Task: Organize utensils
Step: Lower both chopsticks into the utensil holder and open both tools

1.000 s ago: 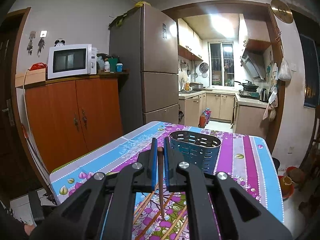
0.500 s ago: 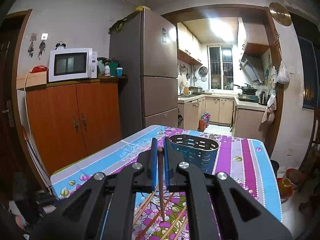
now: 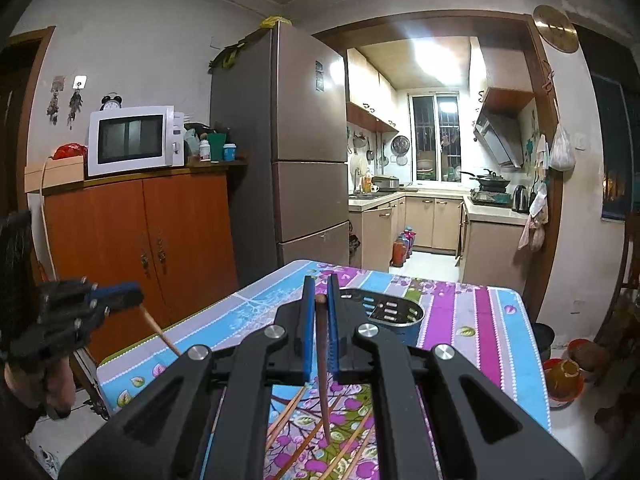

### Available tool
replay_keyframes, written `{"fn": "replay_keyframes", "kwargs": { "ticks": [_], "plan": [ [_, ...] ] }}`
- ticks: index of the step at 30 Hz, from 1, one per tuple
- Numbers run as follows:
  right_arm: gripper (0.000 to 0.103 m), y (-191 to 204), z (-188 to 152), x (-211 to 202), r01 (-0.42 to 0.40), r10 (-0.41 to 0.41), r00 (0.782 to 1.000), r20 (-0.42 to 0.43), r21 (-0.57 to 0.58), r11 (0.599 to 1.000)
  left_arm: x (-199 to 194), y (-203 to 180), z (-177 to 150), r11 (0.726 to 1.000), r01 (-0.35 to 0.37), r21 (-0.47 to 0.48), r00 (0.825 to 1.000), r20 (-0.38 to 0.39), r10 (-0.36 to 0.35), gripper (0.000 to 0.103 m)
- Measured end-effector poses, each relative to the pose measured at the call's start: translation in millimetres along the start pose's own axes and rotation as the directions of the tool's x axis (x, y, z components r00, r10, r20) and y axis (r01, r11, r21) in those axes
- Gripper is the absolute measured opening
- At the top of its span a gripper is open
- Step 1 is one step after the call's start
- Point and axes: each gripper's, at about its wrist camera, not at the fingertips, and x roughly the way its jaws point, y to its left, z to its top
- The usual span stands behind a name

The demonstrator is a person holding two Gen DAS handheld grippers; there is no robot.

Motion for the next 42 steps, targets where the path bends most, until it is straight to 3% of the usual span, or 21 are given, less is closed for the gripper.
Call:
{"fn": "replay_keyframes", "kwargs": {
  "ticks": [10,17,21,27,42],
  "plan": [
    [0.005,-18,59,10,0.009,-0.009,1.0,0.01,0.008,1.0,44,-3,93,0.997,0.074,-0.012,0.997,0.032,-0.073,0.007],
    [0.005,-38,124,28,0.057,-0.057,0.997,0.044,-0.011,0.998,83,-4,165,0.997,0.07,-0.017,0.995,0.067,-0.069,0.007],
    [0.005,-51,146,48,0.084,-0.083,0.996,0.045,-0.012,0.996,109,-4,185,0.997,0.074,-0.029,0.996,0.06,-0.072,0.007],
    [0.005,-69,141,90,0.091,-0.091,0.996,0.006,0.003,0.996,151,-4,188,0.995,0.087,-0.046,0.995,0.043,-0.085,0.007],
    [0.005,-102,86,159,0.072,-0.058,0.987,-0.153,0.089,0.993,254,7,144,0.993,0.075,-0.087,0.99,-0.113,-0.084,0.008]
  ]
}}
